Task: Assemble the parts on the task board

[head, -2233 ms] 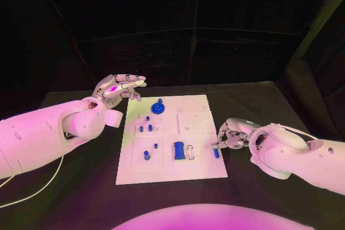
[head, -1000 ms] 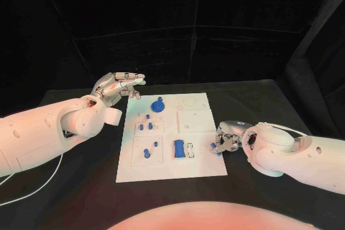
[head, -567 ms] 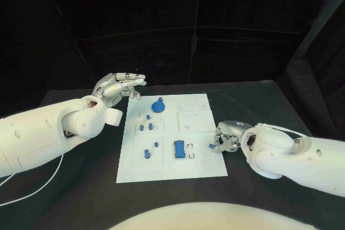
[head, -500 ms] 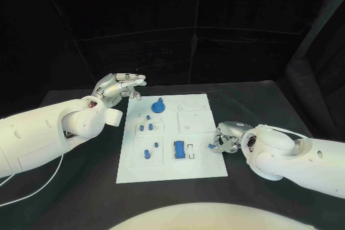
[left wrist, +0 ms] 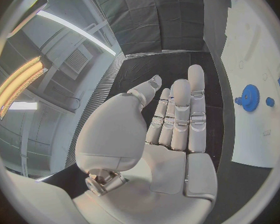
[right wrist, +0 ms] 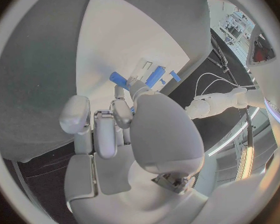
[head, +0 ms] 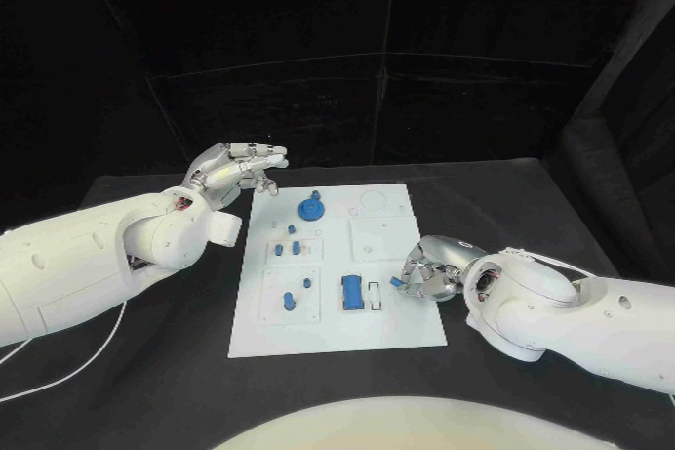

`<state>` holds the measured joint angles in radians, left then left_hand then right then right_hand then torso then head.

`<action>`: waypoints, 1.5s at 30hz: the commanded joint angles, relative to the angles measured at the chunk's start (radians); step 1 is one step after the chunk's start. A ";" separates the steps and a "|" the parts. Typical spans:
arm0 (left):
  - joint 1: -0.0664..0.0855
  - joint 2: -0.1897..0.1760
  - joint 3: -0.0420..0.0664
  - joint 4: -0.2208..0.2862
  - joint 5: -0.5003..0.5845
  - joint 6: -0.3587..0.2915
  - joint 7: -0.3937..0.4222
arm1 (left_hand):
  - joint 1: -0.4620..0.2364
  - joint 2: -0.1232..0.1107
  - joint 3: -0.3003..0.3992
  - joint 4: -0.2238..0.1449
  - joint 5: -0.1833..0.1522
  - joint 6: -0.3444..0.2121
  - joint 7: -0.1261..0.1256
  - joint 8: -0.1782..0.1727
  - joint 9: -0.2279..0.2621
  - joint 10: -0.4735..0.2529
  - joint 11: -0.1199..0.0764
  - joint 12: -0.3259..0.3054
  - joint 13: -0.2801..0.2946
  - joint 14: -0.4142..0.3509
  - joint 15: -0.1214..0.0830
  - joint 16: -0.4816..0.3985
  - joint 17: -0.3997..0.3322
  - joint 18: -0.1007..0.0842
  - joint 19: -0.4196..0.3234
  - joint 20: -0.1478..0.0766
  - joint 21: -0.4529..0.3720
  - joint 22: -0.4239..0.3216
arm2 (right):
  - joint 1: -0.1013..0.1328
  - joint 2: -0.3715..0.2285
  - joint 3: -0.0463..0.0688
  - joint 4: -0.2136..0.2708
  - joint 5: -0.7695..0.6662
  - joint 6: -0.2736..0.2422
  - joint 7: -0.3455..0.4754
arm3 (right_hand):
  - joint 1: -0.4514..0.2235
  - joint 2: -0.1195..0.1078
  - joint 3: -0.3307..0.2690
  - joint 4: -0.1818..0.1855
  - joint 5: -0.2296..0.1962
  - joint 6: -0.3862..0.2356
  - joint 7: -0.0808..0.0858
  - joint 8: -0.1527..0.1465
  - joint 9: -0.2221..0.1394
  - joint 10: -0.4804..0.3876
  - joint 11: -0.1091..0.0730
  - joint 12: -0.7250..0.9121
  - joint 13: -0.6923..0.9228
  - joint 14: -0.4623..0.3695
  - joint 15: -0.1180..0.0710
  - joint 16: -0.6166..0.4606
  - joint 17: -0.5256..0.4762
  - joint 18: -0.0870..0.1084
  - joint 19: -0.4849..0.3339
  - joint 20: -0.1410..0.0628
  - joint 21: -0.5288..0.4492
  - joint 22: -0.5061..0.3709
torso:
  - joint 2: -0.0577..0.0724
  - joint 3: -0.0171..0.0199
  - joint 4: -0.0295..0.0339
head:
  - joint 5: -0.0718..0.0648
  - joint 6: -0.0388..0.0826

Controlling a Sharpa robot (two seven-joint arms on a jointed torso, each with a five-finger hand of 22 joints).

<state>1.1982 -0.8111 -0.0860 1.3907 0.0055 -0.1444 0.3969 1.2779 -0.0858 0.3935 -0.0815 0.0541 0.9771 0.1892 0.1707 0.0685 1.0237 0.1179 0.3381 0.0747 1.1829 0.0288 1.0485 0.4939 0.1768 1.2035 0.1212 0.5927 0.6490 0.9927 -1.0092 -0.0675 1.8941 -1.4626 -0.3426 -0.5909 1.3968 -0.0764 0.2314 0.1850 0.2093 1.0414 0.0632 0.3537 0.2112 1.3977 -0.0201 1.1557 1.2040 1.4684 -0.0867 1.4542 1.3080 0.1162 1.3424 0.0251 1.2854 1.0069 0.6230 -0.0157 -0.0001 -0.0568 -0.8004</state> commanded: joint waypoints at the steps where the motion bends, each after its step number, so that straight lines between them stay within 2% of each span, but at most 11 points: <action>1: 0.001 -0.001 0.000 0.001 0.001 0.013 0.004 | 0.000 0.008 -0.006 0.001 0.002 -0.005 0.001 0.004 -0.001 -0.006 -0.002 0.004 -0.002 -0.007 0.000 -0.005 -0.001 0.005 -0.001 0.005 -0.006 -0.002 | 0.001 0.012 0.000 -0.002 0.064 -0.059 0.023 | -0.018 -0.005 0.016 0.003 -0.004 0.010 -0.002 -0.002 0.020 0.008 0.002 -0.003 0.002 0.065 0.003 0.004 0.063 -0.013 0.008 0.002 0.008 0.004 | 0.000 0.0003 -0.0001 | 0.001 -0.003; 7: 0.001 0.000 0.000 0.001 0.001 0.014 0.003 | 0.000 0.008 -0.006 0.001 0.002 -0.005 0.001 0.004 -0.001 -0.006 -0.002 0.004 -0.002 -0.007 0.000 -0.005 -0.001 0.005 -0.001 0.005 -0.006 -0.002 | 0.001 0.048 0.000 -0.020 0.113 -0.039 0.018 | -0.039 -0.018 0.033 0.008 -0.005 0.014 -0.004 0.000 0.026 0.011 0.001 0.000 0.005 0.066 0.003 0.006 0.066 -0.013 0.009 0.002 0.009 0.006 | 0.000 -0.0003 0.0009 | 0.001 -0.004; 12: 0.001 0.002 0.000 0.001 0.001 0.015 0.003 | 0.001 0.009 -0.007 0.001 0.002 -0.006 0.001 0.004 -0.001 -0.007 -0.002 0.005 -0.002 -0.007 0.000 -0.005 -0.002 0.005 -0.002 0.005 -0.007 -0.002 | 0.001 0.082 0.000 -0.040 0.127 -0.030 0.010 | -0.045 -0.022 0.039 0.009 -0.005 0.016 -0.005 0.001 0.028 0.013 0.000 0.002 0.007 0.066 0.002 0.007 0.068 -0.013 0.010 0.001 0.010 0.008 | 0.000 0.0009 0.0012 | 0.003 -0.005; 16: 0.001 0.002 0.000 0.001 0.001 0.015 0.003 | 0.001 0.009 -0.007 0.001 0.002 -0.006 0.001 0.004 -0.001 -0.007 -0.002 0.005 -0.002 -0.007 0.000 -0.005 -0.002 0.005 -0.002 0.005 -0.007 -0.002 | 0.001 0.098 0.000 -0.054 0.130 -0.003 -0.003 | -0.060 -0.027 0.046 0.013 -0.003 0.021 -0.006 0.002 0.031 0.016 -0.001 0.006 0.011 0.067 0.002 0.010 0.073 -0.014 0.012 0.001 0.013 0.013 | 0.000 -0.0004 0.0014 | 0.005 -0.007; 19: 0.001 0.001 0.000 0.001 0.001 0.015 0.002 | 0.001 0.009 -0.007 0.001 0.002 -0.006 0.001 0.004 -0.001 -0.007 -0.002 0.005 -0.002 -0.007 0.000 -0.005 -0.002 0.005 -0.002 0.005 -0.007 -0.002 | 0.001 0.108 0.000 -0.064 0.131 0.023 -0.013 | -0.089 -0.030 0.053 0.023 0.002 0.034 -0.011 0.007 0.038 0.035 -0.004 0.042 0.041 0.075 -0.001 0.032 0.111 -0.021 0.028 -0.001 0.034 0.052 | 0.000 -0.0005 0.0001 | 0.007 -0.005; 24: 0.001 0.001 0.000 0.002 0.001 0.016 0.000 | 0.002 0.009 -0.006 0.000 0.003 -0.006 0.001 0.004 -0.001 -0.008 -0.002 0.006 -0.002 -0.007 0.000 -0.004 -0.002 0.005 -0.002 0.005 -0.007 -0.002 | 0.001 0.120 0.000 -0.073 0.131 0.047 -0.024 | -0.127 -0.034 0.048 0.036 0.026 0.052 -0.018 0.017 0.048 0.041 -0.010 0.048 0.048 0.076 -0.005 0.038 0.120 -0.022 0.030 -0.004 0.039 0.058 | 0.000 0.0000 -0.0007 | 0.008 -0.008; 31: 0.001 0.002 0.000 0.002 0.001 0.017 -0.002 | 0.002 0.009 -0.006 0.000 0.003 -0.006 0.001 0.004 -0.001 -0.008 -0.002 0.006 -0.002 -0.007 0.000 -0.004 -0.002 0.005 -0.002 0.005 -0.007 -0.002 | 0.001 0.129 0.000 -0.081 0.128 0.055 -0.040 | -0.163 -0.036 0.037 0.049 0.028 0.064 -0.023 0.027 0.058 0.043 -0.013 0.049 0.050 0.076 -0.008 0.039 0.122 -0.022 0.030 -0.007 0.040 0.060 | 0.000 0.0007 -0.0005 | 0.009 -0.010; 39: 0.001 0.002 0.000 0.002 0.001 0.023 -0.009 | 0.002 0.009 -0.006 0.000 0.003 -0.006 0.001 0.004 -0.001 -0.008 -0.002 0.006 -0.002 -0.007 0.000 -0.004 -0.002 0.005 -0.002 0.005 -0.007 -0.002 | 0.001 0.141 0.000 -0.088 0.125 0.061 -0.045 | -0.168 -0.037 0.034 0.050 0.028 0.065 -0.024 0.028 0.060 0.043 -0.014 0.049 0.051 0.076 -0.008 0.039 0.122 -0.022 0.029 -0.008 0.040 0.060 | 0.001 0.0011 -0.0006 | 0.009 -0.010; 43: 0.001 0.002 0.000 0.002 0.001 0.024 -0.012 | 0.004 0.010 -0.006 -0.001 0.003 -0.007 0.001 0.005 -0.001 -0.009 -0.002 0.006 -0.002 -0.008 0.000 -0.004 -0.003 0.005 -0.002 0.005 -0.007 -0.003 | 0.001 0.147 0.000 -0.091 0.124 0.059 -0.045 | -0.186 -0.044 0.022 0.056 0.034 0.065 -0.023 0.030 0.064 0.043 -0.014 0.047 0.051 0.075 -0.009 0.038 0.121 -0.022 0.029 -0.008 0.040 0.061 | 0.000 0.0007 -0.0008 | 0.009 -0.010; 45: 0.001 0.002 0.000 0.002 0.001 0.024 -0.012 | 0.004 0.010 -0.006 -0.001 0.003 -0.007 0.001 0.005 -0.001 -0.009 -0.002 0.006 -0.002 -0.008 0.000 -0.004 -0.003 0.005 -0.002 0.005 -0.007 -0.003 | 0.001 0.149 0.000 -0.092 0.124 0.055 -0.044 | -0.207 -0.051 0.004 0.064 0.050 0.064 -0.022 0.032 0.068 0.043 -0.013 0.047 0.051 0.075 -0.008 0.038 0.121 -0.022 0.028 -0.008 0.040 0.060 | 0.001 0.0007 -0.0010 | 0.010 -0.010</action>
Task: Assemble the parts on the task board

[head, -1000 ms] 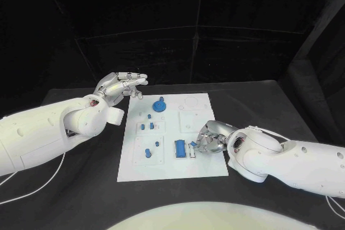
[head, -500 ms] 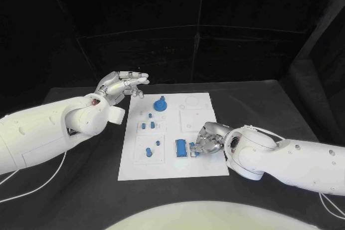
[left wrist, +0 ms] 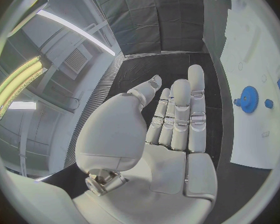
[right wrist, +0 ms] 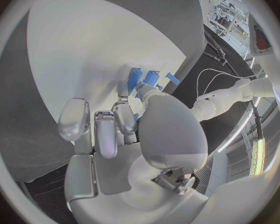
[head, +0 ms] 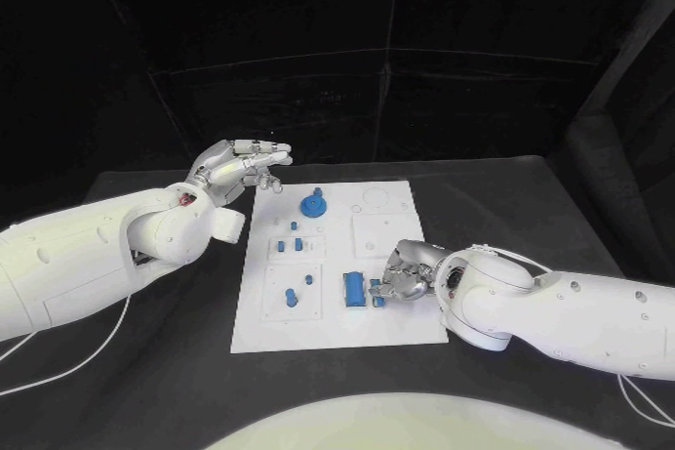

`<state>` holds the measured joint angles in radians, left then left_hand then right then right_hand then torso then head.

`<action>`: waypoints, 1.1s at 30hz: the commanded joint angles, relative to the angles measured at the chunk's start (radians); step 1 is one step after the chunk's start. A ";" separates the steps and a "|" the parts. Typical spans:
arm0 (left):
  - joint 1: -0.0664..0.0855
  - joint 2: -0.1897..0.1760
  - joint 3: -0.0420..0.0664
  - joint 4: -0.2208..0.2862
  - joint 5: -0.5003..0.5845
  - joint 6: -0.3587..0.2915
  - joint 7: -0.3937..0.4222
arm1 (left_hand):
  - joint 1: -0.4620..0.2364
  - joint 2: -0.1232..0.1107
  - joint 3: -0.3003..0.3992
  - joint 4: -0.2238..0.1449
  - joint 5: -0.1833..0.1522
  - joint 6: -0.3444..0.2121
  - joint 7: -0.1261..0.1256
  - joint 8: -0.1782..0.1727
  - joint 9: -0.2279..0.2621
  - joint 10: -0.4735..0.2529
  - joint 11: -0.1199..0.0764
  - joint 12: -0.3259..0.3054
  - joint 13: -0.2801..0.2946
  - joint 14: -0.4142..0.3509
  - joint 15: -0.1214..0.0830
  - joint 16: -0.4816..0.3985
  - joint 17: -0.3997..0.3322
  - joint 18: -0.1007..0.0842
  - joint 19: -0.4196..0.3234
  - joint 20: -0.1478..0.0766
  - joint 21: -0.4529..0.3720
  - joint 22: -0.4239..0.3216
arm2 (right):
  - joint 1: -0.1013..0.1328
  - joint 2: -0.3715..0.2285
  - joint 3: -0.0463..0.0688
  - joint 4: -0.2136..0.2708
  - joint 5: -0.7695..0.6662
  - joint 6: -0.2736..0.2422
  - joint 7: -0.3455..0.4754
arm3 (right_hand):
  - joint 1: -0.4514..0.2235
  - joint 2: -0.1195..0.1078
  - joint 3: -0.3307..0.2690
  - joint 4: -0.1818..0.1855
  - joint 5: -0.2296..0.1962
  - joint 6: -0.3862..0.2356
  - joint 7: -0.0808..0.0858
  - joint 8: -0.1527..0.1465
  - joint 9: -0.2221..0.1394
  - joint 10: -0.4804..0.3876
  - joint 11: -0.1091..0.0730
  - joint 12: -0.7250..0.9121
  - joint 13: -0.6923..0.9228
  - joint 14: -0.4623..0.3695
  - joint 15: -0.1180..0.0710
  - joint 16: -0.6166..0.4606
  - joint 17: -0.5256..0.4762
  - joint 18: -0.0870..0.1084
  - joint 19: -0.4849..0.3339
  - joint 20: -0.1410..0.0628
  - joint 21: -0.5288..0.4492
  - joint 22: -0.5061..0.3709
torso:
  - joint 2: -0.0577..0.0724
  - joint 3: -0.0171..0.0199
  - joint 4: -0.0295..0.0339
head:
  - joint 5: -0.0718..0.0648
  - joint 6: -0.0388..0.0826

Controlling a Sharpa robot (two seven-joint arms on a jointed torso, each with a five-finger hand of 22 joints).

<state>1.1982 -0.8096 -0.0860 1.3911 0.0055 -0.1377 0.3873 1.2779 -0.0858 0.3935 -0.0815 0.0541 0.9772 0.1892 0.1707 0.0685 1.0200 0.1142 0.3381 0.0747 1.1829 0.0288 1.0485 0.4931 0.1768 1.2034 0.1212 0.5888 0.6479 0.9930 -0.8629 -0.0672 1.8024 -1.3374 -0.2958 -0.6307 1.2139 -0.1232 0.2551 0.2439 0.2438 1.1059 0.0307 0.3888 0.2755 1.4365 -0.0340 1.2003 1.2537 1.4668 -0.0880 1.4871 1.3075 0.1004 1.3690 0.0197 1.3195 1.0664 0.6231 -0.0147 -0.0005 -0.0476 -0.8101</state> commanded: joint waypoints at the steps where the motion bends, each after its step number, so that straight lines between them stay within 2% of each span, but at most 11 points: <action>1: 0.001 0.000 0.000 0.002 0.001 0.017 -0.003 | 0.004 0.010 -0.006 -0.001 0.003 -0.007 0.001 0.005 -0.001 -0.005 0.002 0.006 -0.002 -0.008 0.000 -0.004 -0.002 0.005 -0.002 0.005 -0.003 -0.002 | 0.001 0.004 0.000 -0.001 -0.001 0.006 -0.004 | -0.034 -0.009 -0.030 0.009 0.027 -0.001 0.011 -0.003 0.005 0.005 0.001 0.003 0.002 0.077 -0.006 0.005 0.121 -0.006 0.001 -0.003 0.006 0.000 | 0.001 -0.0003 -0.0007 | 0.001 -0.001; 4: 0.001 0.000 0.000 0.002 0.001 0.018 -0.004 | 0.004 0.010 -0.006 -0.001 0.003 -0.007 0.001 0.005 -0.001 -0.005 0.002 0.006 -0.002 -0.008 0.000 -0.004 -0.002 0.005 -0.002 0.005 -0.003 -0.002 | 0.001 0.007 0.000 -0.004 -0.006 -0.001 -0.003 | -0.067 -0.020 -0.069 0.023 0.040 -0.003 0.013 -0.002 0.009 0.005 0.003 0.001 0.003 0.076 -0.005 0.004 0.120 -0.006 0.000 -0.002 0.005 -0.001 | 0.000 -0.0005 -0.0008 | 0.001 -0.001; 6: 0.001 0.000 0.000 0.002 0.001 0.018 -0.004 | 0.004 0.010 -0.006 -0.001 0.003 -0.007 0.001 0.005 -0.001 -0.005 0.002 0.006 -0.002 -0.008 0.000 -0.004 -0.002 0.005 -0.002 0.005 -0.003 -0.002 | 0.001 0.007 0.000 -0.006 -0.009 -0.005 -0.002 | -0.092 -0.026 -0.101 0.036 0.028 -0.005 0.013 -0.001 0.012 0.005 0.004 0.001 0.004 0.076 -0.004 0.004 0.119 -0.006 -0.001 -0.001 0.005 -0.001 | -0.001 -0.0008 -0.0002 | 0.001 -0.002; 10: 0.001 -0.001 0.000 0.002 0.001 0.018 -0.005 | 0.004 0.010 -0.006 -0.001 0.003 -0.007 0.001 0.005 -0.001 -0.005 0.002 0.006 -0.002 -0.008 0.000 -0.004 -0.002 0.005 -0.002 0.005 -0.003 -0.002 | 0.001 0.002 0.000 -0.005 -0.014 -0.012 -0.001 | -0.150 -0.008 -0.180 0.046 -0.103 -0.009 0.011 -0.001 0.020 0.003 0.002 -0.001 0.004 0.075 -0.006 0.003 0.118 -0.005 -0.003 -0.002 0.003 -0.003 | 0.000 -0.0006 -0.0004 | 0.000 -0.002; 13: 0.001 -0.002 0.000 0.003 0.001 0.018 -0.005 | 0.004 0.010 -0.006 -0.001 0.003 -0.007 0.001 0.005 -0.001 -0.005 0.002 0.006 -0.002 -0.008 0.000 -0.004 -0.002 0.005 -0.002 0.005 -0.003 -0.002 | 0.001 -0.006 0.000 -0.002 -0.022 -0.014 0.001 | -0.155 0.002 -0.225 0.046 -0.143 -0.011 0.011 0.000 0.025 0.002 0.002 -0.003 0.005 0.075 -0.006 0.002 0.117 -0.004 -0.004 -0.002 0.002 -0.004 | 0.000 -0.0003 -0.0012 | -0.001 -0.003; 17: 0.001 -0.004 0.000 0.004 0.001 0.017 -0.006 | 0.004 0.010 -0.006 -0.001 0.003 -0.007 0.001 0.005 -0.001 -0.005 0.002 0.006 -0.002 -0.008 0.000 -0.004 -0.002 0.005 -0.002 0.005 -0.003 -0.002 | 0.001 -0.024 0.000 0.010 -0.028 -0.006 0.019 | -0.098 0.014 -0.253 0.032 -0.135 -0.014 0.011 0.001 0.031 0.002 0.002 -0.003 0.008 0.075 -0.005 0.002 0.118 -0.004 -0.004 -0.002 0.002 -0.003 | 0.000 0.0003 -0.0010 | 0.000 -0.002; 22: 0.001 -0.005 0.000 0.004 0.001 0.017 -0.007 | 0.004 0.010 -0.006 -0.001 0.003 -0.007 0.001 0.005 -0.001 -0.005 0.002 0.006 -0.002 -0.008 0.000 -0.004 -0.002 0.005 -0.002 0.005 -0.003 -0.002 | 0.001 -0.049 0.000 0.031 -0.030 0.014 0.050 | -0.025 0.017 -0.277 -0.002 -0.126 -0.017 0.012 0.001 0.037 0.001 0.003 -0.006 0.008 0.075 -0.005 0.001 0.117 -0.004 -0.006 -0.001 0.000 -0.005 | -0.001 0.0003 -0.0018 | -0.001 -0.003; 33: 0.001 -0.003 0.000 0.002 0.001 0.018 -0.007 | 0.004 0.010 -0.006 -0.001 0.003 -0.007 0.001 0.005 -0.001 -0.005 0.002 0.006 -0.002 -0.008 0.000 -0.004 -0.002 0.005 -0.002 0.005 -0.003 -0.002 | 0.001 -0.061 0.000 0.035 -0.051 0.052 0.056 | 0.007 0.026 -0.295 -0.018 -0.124 -0.017 0.013 0.002 0.041 0.001 0.004 -0.006 0.010 0.075 -0.004 0.001 0.118 -0.004 -0.005 -0.001 0.001 -0.002 | 0.000 -0.0004 -0.0007 | -0.005 0.000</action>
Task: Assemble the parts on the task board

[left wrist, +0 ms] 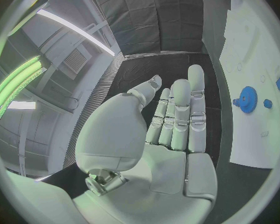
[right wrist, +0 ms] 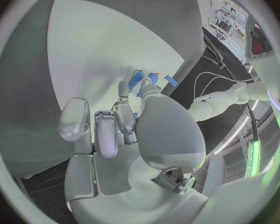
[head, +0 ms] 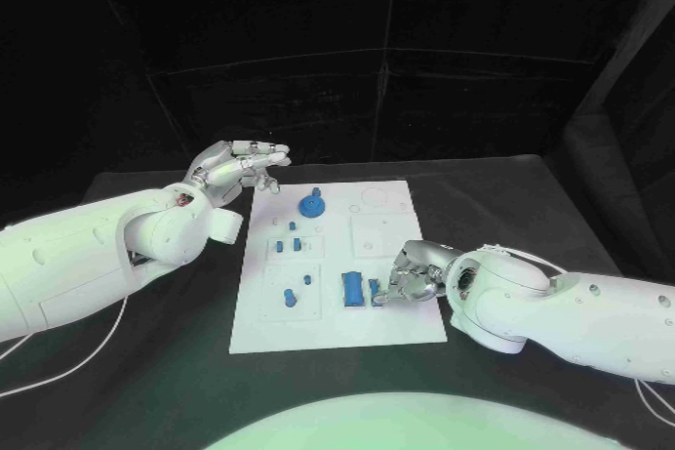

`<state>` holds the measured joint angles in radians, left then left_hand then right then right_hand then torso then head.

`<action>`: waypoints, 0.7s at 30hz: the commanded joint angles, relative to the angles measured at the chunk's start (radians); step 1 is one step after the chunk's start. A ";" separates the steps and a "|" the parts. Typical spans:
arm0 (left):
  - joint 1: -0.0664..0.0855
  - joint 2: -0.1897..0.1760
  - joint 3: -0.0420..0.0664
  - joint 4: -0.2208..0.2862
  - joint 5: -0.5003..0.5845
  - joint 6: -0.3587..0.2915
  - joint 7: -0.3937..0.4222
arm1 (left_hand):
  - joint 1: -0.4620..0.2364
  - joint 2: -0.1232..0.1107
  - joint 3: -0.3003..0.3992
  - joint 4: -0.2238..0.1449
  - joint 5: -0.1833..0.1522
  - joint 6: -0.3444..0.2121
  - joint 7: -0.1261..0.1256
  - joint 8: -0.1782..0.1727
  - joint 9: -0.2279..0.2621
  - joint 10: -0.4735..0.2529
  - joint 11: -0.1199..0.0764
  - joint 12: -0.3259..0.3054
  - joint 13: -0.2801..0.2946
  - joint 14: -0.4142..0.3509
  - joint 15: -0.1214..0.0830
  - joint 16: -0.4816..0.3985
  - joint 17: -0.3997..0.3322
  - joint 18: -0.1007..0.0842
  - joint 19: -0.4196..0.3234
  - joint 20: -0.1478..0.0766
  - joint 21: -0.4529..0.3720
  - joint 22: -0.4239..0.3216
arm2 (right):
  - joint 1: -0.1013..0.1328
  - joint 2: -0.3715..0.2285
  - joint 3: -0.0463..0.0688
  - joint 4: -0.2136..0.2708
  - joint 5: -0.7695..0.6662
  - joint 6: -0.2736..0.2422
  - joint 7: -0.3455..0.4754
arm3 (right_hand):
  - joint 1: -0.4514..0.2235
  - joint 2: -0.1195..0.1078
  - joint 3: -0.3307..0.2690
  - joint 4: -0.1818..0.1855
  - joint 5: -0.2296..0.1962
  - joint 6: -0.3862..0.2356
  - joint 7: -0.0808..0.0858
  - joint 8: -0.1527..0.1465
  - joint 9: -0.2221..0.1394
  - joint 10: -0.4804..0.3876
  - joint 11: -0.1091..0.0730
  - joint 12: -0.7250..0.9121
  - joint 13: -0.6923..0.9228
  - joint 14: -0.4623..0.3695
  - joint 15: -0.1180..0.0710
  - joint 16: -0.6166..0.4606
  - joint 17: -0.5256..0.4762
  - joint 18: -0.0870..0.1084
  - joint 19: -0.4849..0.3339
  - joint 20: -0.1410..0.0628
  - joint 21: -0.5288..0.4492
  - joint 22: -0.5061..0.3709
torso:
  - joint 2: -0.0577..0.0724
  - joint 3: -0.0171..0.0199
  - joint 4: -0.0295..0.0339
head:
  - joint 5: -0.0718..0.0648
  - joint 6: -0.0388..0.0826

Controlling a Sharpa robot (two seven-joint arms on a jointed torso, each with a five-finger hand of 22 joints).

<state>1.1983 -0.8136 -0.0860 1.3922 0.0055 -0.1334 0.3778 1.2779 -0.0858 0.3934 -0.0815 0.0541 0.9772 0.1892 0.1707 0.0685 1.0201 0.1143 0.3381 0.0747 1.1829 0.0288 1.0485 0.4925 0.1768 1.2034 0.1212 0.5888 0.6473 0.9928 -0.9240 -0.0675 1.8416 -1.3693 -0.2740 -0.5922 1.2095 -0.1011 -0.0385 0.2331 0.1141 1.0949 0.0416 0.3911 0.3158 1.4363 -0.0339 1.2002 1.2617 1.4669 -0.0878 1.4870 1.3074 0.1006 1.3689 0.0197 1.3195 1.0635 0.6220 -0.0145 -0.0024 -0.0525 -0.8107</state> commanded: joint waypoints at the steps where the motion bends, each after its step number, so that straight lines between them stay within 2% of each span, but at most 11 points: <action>1: 0.001 0.001 0.000 0.001 0.001 0.014 0.003 | 0.004 0.010 -0.006 -0.001 0.003 -0.007 0.001 0.005 -0.001 -0.005 0.002 0.006 -0.002 -0.008 0.000 -0.004 -0.001 0.005 -0.002 0.005 -0.003 -0.001 | 0.001 0.001 0.000 -0.006 -0.019 0.031 0.017 | 0.011 0.004 -0.001 -0.007 0.006 -0.006 0.002 -0.001 0.001 0.001 0.004 -0.006 0.002 0.075 -0.005 0.001 0.118 -0.005 -0.005 -0.001 0.001 0.001 | 0.001 -0.0004 0.0013 | 0.001 -0.001; 8: 0.001 0.001 0.000 0.001 0.001 0.013 0.003 | 0.006 0.011 -0.006 -0.002 0.003 -0.009 0.001 0.005 -0.001 -0.007 0.002 0.007 -0.002 -0.008 0.000 -0.004 -0.002 0.006 -0.002 0.005 -0.004 -0.001 | 0.001 0.011 0.000 -0.025 -0.024 0.032 0.009 | 0.016 0.011 -0.005 -0.009 0.010 -0.006 0.002 0.000 0.002 0.001 0.004 -0.006 0.002 0.075 -0.004 0.001 0.118 -0.005 -0.005 0.000 0.001 0.000 | 0.001 -0.0011 0.0026 | 0.001 -0.002; 12: 0.001 0.001 0.000 0.002 0.001 0.014 0.003 | 0.006 0.011 -0.006 -0.002 0.003 -0.009 0.001 0.005 -0.001 -0.007 0.002 0.007 -0.002 -0.008 0.000 -0.004 -0.002 0.006 -0.002 0.005 -0.004 -0.001 | 0.001 0.019 0.000 -0.037 -0.030 0.032 0.005 | 0.021 0.018 -0.008 -0.011 0.012 -0.005 0.002 0.000 0.003 0.001 0.004 -0.006 0.003 0.076 -0.004 0.001 0.119 -0.005 -0.005 0.000 0.001 0.001 | 0.002 -0.0004 0.0030 | 0.002 -0.003; 21: 0.001 0.002 0.000 0.000 0.001 0.013 0.003 | 0.006 0.011 -0.006 -0.002 0.003 -0.009 0.001 0.005 -0.001 -0.007 0.002 0.007 -0.002 -0.008 0.000 -0.004 -0.002 0.006 -0.002 0.005 -0.004 -0.001 | 0.001 0.039 0.000 -0.051 -0.039 0.019 0.006 | 0.043 0.030 -0.017 -0.025 0.018 -0.005 0.002 0.001 0.006 0.001 0.003 -0.006 0.004 0.076 -0.005 0.001 0.119 -0.005 -0.005 -0.001 0.001 0.002 | 0.001 -0.0005 0.0015 | 0.004 -0.005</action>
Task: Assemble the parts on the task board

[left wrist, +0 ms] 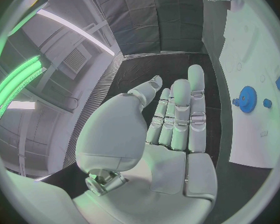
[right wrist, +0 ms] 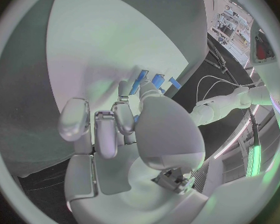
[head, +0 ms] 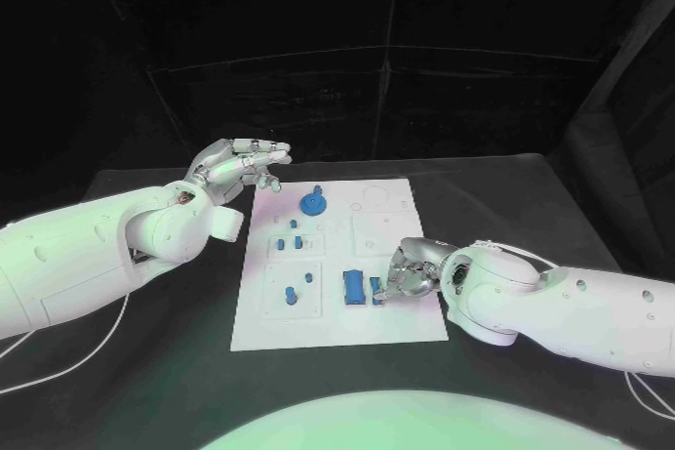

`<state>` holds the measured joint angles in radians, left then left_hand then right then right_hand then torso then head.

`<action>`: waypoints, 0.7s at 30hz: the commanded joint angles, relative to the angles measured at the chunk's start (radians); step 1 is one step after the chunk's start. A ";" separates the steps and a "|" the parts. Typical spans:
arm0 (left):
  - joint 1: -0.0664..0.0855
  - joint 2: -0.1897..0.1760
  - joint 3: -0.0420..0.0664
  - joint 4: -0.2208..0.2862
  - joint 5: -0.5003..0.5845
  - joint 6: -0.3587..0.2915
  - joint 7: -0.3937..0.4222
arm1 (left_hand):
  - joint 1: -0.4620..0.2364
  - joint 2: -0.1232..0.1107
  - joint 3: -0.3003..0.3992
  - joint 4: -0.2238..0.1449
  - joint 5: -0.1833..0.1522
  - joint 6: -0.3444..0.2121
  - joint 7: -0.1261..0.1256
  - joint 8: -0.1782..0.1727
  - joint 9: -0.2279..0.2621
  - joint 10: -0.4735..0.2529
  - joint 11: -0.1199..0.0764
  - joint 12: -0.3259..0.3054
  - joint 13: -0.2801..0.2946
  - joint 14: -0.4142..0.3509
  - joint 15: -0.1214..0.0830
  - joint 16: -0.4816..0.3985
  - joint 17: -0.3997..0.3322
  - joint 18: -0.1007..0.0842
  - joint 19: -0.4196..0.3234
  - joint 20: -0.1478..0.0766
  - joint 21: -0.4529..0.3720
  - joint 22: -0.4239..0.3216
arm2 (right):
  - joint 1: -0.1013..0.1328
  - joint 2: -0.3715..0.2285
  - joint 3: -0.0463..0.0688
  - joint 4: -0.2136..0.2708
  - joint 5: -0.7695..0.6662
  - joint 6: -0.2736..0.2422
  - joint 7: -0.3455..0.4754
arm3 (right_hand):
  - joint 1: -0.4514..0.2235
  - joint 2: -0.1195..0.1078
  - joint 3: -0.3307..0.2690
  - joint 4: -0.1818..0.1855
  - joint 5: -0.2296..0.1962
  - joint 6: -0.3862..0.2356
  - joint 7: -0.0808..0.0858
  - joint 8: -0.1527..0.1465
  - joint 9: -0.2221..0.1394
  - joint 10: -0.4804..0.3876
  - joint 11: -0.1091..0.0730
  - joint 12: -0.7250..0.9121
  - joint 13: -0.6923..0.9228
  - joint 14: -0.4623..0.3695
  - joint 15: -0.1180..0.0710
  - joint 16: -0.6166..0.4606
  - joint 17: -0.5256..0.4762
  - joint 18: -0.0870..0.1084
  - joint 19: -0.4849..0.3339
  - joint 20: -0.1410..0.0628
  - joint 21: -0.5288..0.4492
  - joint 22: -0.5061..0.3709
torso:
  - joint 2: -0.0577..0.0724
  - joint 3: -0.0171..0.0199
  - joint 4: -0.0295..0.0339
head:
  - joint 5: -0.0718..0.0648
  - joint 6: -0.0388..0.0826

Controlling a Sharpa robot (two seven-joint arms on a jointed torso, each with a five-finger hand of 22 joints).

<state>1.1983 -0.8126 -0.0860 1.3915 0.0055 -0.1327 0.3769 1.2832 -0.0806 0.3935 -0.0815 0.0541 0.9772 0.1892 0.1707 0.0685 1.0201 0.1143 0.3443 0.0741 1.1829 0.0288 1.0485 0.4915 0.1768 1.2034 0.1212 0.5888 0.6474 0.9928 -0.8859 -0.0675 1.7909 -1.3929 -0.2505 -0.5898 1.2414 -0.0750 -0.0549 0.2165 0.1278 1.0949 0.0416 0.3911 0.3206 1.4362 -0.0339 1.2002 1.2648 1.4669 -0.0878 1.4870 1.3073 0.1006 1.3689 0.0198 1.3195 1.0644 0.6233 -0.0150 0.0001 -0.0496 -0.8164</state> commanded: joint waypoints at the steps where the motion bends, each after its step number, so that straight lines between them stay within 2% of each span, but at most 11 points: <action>1: 0.001 0.001 0.000 0.001 0.001 0.012 0.004 | 0.000 0.005 -0.006 -0.002 0.003 -0.009 0.001 0.005 -0.001 -0.007 0.002 0.001 -0.001 -0.008 0.000 -0.004 -0.001 0.005 -0.002 0.006 -0.004 -0.002 | 0.001 0.000 0.000 0.000 -0.019 -0.012 0.005 | 0.012 0.007 -0.003 -0.008 0.009 -0.005 0.002 0.001 0.001 0.002 0.003 -0.006 0.001 0.076 -0.005 0.001 0.119 -0.005 -0.005 -0.001 0.001 0.001 | -0.001 0.0004 -0.0009 | 0.001 0.000; 8: 0.001 0.002 0.000 -0.001 0.001 0.012 0.005 | 0.000 0.005 -0.006 -0.002 0.003 -0.009 0.001 0.005 -0.001 -0.007 0.002 0.001 -0.001 -0.008 0.000 -0.004 -0.001 0.005 -0.002 0.006 -0.004 -0.002 | 0.001 -0.019 0.000 0.012 -0.010 -0.056 0.037 | 0.011 0.017 -0.018 -0.007 0.034 -0.004 0.002 0.000 0.003 0.001 0.003 -0.009 0.000 0.075 -0.005 0.000 0.117 -0.004 -0.006 -0.001 0.000 -0.001 | -0.004 0.0000 -0.0022 | -0.002 0.005; 11: 0.001 0.003 0.000 -0.003 0.001 0.011 0.005 | 0.000 0.005 -0.006 -0.002 0.003 -0.009 0.001 0.005 -0.001 -0.007 0.002 0.001 -0.001 -0.008 0.000 -0.004 -0.001 0.005 -0.002 0.006 -0.004 -0.002 | 0.002 -0.038 0.001 0.020 0.055 -0.087 0.094 | 0.006 0.017 -0.034 -0.003 0.063 -0.020 0.007 -0.009 0.001 -0.005 0.007 -0.020 -0.008 0.073 -0.003 -0.007 0.107 -0.002 -0.012 0.000 -0.008 -0.014 | -0.005 0.0002 -0.0013 | -0.003 0.012; 14: 0.001 0.006 0.000 -0.007 0.001 0.010 0.006 | 0.000 0.005 -0.006 -0.002 0.003 -0.009 0.001 0.005 -0.001 -0.007 0.002 0.001 -0.001 -0.008 0.000 -0.004 -0.001 0.005 -0.002 0.006 -0.004 -0.002 | 0.006 -0.055 0.001 0.005 0.162 -0.108 0.205 | 0.013 0.022 -0.046 -0.004 0.078 -0.052 0.019 -0.028 -0.005 -0.018 0.016 -0.046 -0.027 0.067 0.004 -0.023 0.082 0.004 -0.028 0.005 -0.028 -0.049 | -0.011 -0.0006 -0.0014 | -0.002 0.017; 15: 0.000 0.008 0.000 -0.011 0.001 0.010 0.008 | 0.000 0.005 -0.006 -0.002 0.003 -0.009 0.001 0.005 -0.001 -0.007 0.002 0.001 -0.001 -0.008 0.000 -0.004 -0.001 0.005 -0.002 0.006 -0.004 -0.002 | 0.012 -0.059 0.001 -0.017 0.237 -0.120 0.287 | 0.021 0.028 -0.051 -0.007 0.082 -0.069 0.026 -0.038 -0.008 -0.036 0.023 -0.084 -0.055 0.061 0.009 -0.039 0.058 0.011 -0.046 0.009 -0.050 -0.087 | -0.014 -0.0005 -0.0005 | -0.003 0.024; 17: 0.000 0.009 -0.001 -0.015 0.001 0.010 0.011 | 0.001 0.006 -0.006 -0.003 0.002 -0.009 0.001 0.006 -0.001 -0.008 0.002 0.002 -0.001 -0.009 0.001 -0.004 -0.002 0.005 -0.002 0.006 -0.004 -0.002 | 0.021 -0.059 0.002 -0.047 0.334 -0.129 0.377 | 0.042 0.037 -0.054 -0.016 0.092 -0.096 0.037 -0.053 -0.012 -0.075 0.032 -0.164 -0.116 0.048 0.017 -0.075 0.006 0.024 -0.082 0.015 -0.097 -0.166 | -0.020 -0.0009 0.0001 | -0.003 0.031; 18: 0.000 0.011 -0.002 -0.018 0.001 0.007 0.016 | 0.000 0.005 -0.007 -0.002 0.002 -0.010 0.002 0.006 -0.001 -0.009 0.003 0.003 -0.001 -0.009 0.001 -0.004 -0.002 0.005 -0.002 0.006 -0.005 -0.002 | 0.029 -0.057 0.002 -0.068 0.403 -0.134 0.436 | 0.056 0.042 -0.055 -0.023 0.099 -0.110 0.043 -0.061 -0.015 -0.102 0.038 -0.217 -0.156 0.037 0.021 -0.105 -0.035 0.034 -0.109 0.020 -0.133 -0.222 | -0.025 -0.0015 0.0007 | -0.004 0.042; 20: -0.001 0.014 -0.003 -0.025 0.005 -0.019 0.041 | -0.005 0.004 -0.011 0.001 0.002 -0.009 0.001 0.008 0.000 -0.008 0.003 0.006 -0.001 -0.010 0.002 -0.004 -0.004 0.005 -0.003 0.007 -0.006 -0.003 | 0.047 -0.049 0.002 -0.114 0.536 -0.138 0.537 | 0.110 0.056 -0.048 -0.053 0.115 -0.128 0.053 -0.072 -0.018 -0.204 0.046 -0.416 -0.306 -0.009 0.029 -0.224 -0.187 0.069 -0.208 0.029 -0.269 -0.427 | -0.032 -0.0027 0.0015 | -0.006 0.052; 21: -0.003 0.016 -0.003 -0.031 0.015 -0.035 0.058 | -0.007 0.006 -0.013 0.003 0.002 -0.005 0.000 0.011 0.001 -0.005 0.002 0.009 0.000 -0.011 0.001 -0.004 -0.005 0.005 -0.003 0.007 -0.007 -0.004 | 0.055 -0.041 0.002 -0.143 0.607 -0.138 0.588 | 0.153 0.071 -0.031 -0.073 0.100 -0.137 0.063 -0.080 -0.022 -0.266 0.050 -0.523 -0.384 -0.047 0.036 -0.312 -0.288 0.082 -0.253 0.031 -0.334 -0.509 | -0.038 -0.0037 0.0007 | -0.008 0.060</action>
<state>1.1953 -0.7986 -0.0889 1.3661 0.0068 -0.1388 0.3847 1.2832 -0.0806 0.3848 -0.0786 0.0541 0.9735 0.1928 0.1787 0.0685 1.0164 0.1180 0.3503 0.0742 1.1788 0.0322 1.0485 0.4874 0.1767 1.2024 0.1222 0.5858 0.6443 1.0394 -0.9325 -0.0674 1.6688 -1.0779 -0.3418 -0.2585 1.3787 -0.0094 -0.0902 0.1521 0.2315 0.9652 0.1035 0.3130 0.2999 1.1971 0.0153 0.7288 0.9181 1.4284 -0.0528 1.2042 1.0531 0.1729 1.1388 0.0498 1.0176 0.6016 0.6011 -0.0162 -0.0001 -0.0545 -0.7696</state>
